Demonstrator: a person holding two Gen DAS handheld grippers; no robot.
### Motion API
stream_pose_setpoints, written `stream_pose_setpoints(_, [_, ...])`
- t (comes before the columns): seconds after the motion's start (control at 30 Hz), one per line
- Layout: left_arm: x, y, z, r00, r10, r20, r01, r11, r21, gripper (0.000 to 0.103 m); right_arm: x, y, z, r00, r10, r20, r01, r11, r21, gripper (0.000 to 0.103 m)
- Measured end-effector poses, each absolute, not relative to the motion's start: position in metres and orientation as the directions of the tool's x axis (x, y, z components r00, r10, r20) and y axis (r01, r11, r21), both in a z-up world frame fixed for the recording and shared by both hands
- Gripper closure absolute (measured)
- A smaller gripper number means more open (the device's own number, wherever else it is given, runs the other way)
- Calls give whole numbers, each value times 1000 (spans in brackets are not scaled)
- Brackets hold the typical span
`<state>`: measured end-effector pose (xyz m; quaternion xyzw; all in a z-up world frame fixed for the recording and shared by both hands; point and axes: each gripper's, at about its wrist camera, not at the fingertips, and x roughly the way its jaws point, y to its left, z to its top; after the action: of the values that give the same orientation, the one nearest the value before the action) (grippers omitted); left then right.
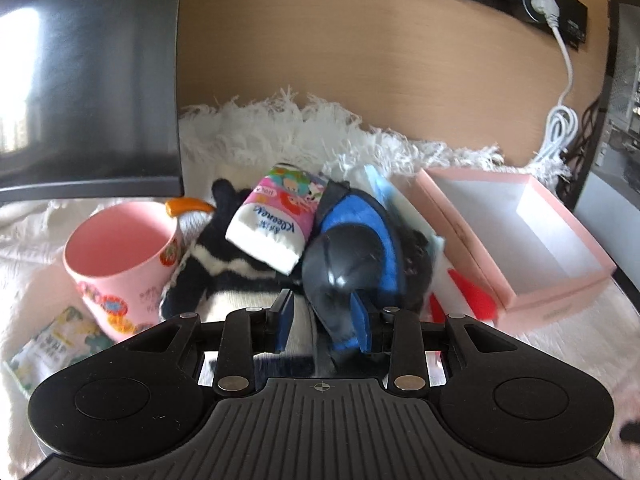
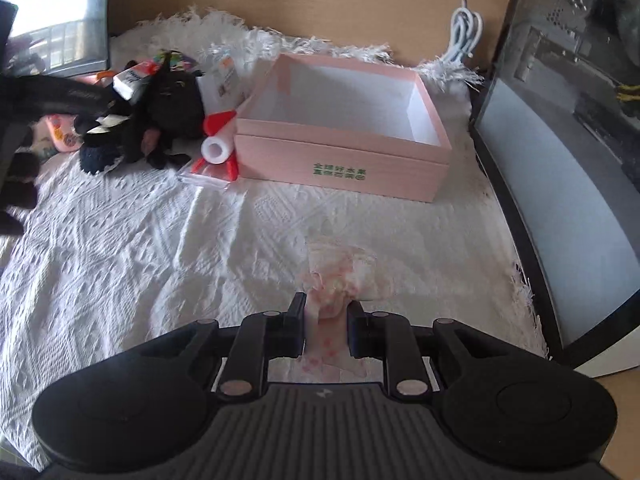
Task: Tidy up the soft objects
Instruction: 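Grasp the pink lace sock with the right gripper while the left grasps the black-blue slipper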
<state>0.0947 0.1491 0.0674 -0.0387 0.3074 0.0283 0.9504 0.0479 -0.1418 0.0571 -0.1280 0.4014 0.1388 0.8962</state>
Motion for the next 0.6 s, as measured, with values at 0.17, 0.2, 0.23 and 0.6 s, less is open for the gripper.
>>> stream_pose_setpoints(0.17, [108, 152, 76, 809, -54, -586, -26, 992, -127, 68, 46, -138, 55, 630, 161, -759, -378, 918, -119, 84])
stream_pose_setpoints(0.2, [105, 150, 79, 813, -55, -580, -27, 991, -131, 69, 46, -137, 55, 642, 169, -748, -382, 916, -121, 83])
stream_pose_setpoints(0.23, [99, 147, 84, 822, -58, -567, -17, 992, -125, 69, 48, -136, 55, 650, 158, -743, -374, 918, -131, 83])
stream_pose_setpoints(0.6, [111, 122, 65, 824, 84, -560, -28, 994, 108, 55, 52, -128, 47, 656, 156, -738, -374, 917, -139, 83])
